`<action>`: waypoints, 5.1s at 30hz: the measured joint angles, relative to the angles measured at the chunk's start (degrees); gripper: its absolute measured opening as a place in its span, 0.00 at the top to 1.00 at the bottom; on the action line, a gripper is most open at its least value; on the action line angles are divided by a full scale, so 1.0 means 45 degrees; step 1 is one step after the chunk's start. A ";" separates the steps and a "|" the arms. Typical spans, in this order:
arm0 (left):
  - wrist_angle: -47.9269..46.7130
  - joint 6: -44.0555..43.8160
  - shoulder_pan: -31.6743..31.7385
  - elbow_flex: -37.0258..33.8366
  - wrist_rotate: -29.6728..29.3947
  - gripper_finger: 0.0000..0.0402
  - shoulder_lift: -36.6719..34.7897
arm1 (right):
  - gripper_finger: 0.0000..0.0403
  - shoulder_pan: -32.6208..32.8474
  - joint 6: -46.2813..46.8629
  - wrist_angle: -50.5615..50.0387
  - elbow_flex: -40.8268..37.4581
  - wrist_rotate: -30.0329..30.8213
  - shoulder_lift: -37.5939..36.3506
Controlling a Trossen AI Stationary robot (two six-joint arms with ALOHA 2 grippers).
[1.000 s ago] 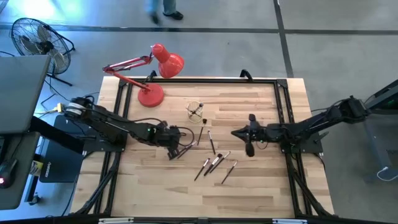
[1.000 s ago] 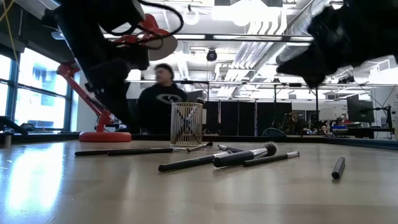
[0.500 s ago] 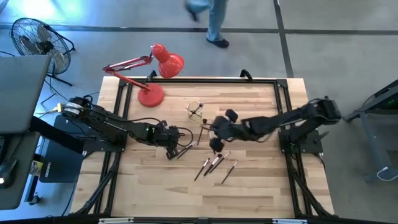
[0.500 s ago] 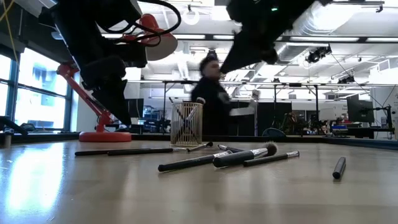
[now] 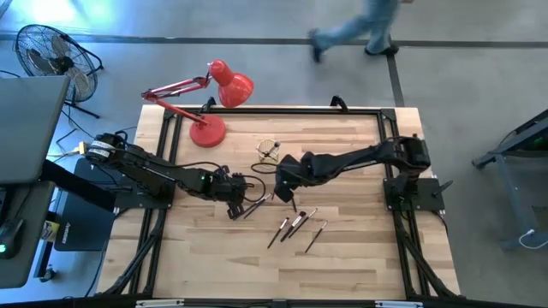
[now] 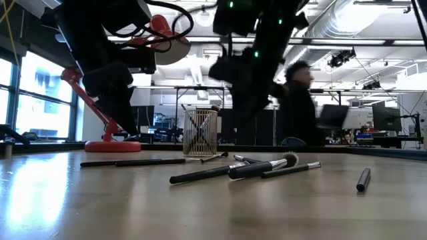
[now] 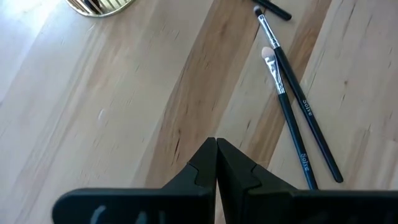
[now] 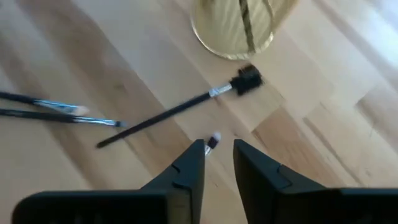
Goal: Put items in baskets/containers
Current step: Put the black foundation brush into the gold pen holder
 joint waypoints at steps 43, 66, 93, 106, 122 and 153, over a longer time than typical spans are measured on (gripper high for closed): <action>0.0179 0.0214 0.0000 0.0010 -0.0053 1.00 0.0005 | 0.80 -0.0458 0.1403 0.1559 -0.0713 -0.0893 0.1807; 0.0211 0.0230 0.0000 0.0010 -0.0117 1.00 0.0005 | 1.00 0.0417 -0.3276 0.1523 -0.0767 -0.0666 0.1201; 0.0397 0.0221 0.0003 0.0010 -0.0124 1.00 0.0010 | 1.00 0.1313 -0.5568 0.5804 -0.3740 0.3428 -0.3013; 0.1262 0.0739 0.0005 0.0010 0.0002 1.00 0.0010 | 1.00 -0.0613 -1.0004 1.9606 -0.9205 -0.0357 -0.5089; 0.1579 0.1133 0.0005 0.0010 0.0329 1.00 0.0010 | 1.00 -0.3154 -1.2604 2.2882 -0.6036 -0.4177 -0.1092; 0.1821 0.1226 0.0005 0.0010 0.0563 1.00 0.0010 | 1.00 -0.4244 -1.3738 2.0279 -0.4958 -0.5246 0.0325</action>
